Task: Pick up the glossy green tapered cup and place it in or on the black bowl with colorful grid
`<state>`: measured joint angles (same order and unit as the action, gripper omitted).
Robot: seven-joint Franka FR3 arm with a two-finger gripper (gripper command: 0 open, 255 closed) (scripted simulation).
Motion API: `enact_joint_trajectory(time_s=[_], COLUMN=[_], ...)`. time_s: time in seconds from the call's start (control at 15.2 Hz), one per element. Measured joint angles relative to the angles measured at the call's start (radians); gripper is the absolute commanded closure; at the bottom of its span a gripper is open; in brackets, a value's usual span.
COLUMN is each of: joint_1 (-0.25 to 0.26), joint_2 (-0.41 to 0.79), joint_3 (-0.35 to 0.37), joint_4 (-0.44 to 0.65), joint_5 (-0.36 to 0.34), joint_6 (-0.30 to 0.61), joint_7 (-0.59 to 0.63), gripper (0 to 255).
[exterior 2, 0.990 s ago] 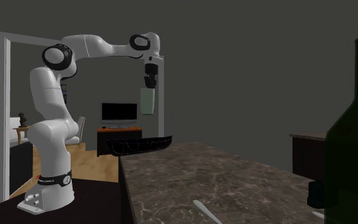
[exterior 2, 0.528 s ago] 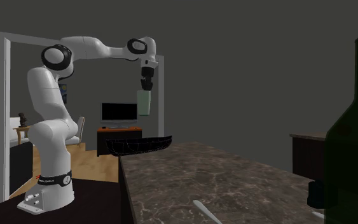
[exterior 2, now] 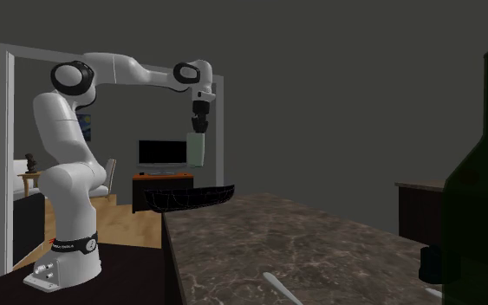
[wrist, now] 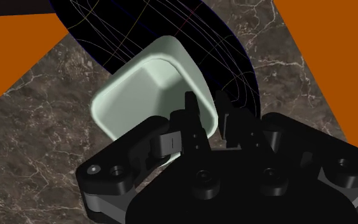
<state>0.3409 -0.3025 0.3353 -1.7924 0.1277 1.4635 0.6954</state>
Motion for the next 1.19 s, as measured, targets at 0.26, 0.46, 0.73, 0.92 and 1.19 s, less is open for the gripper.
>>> enact_joint_trajectory(time_s=[0.26,0.46,0.73,0.92,1.19], joint_1=[0.002,0.003,0.005,0.007,0.006], joint_2=[-0.014,-0.027,-0.036,-0.042,-0.041], joint_3=[0.001,-0.001,0.003,0.004,0.004], joint_4=[-0.066,-0.121,-0.182,-0.222,-0.232], joint_5=[0.004,0.008,0.012,0.014,0.014], joint_6=[0.052,0.094,0.146,0.181,0.191], joint_7=[-0.005,-0.013,-0.016,-0.018,-0.020], gripper=[255,255,255,255,255])
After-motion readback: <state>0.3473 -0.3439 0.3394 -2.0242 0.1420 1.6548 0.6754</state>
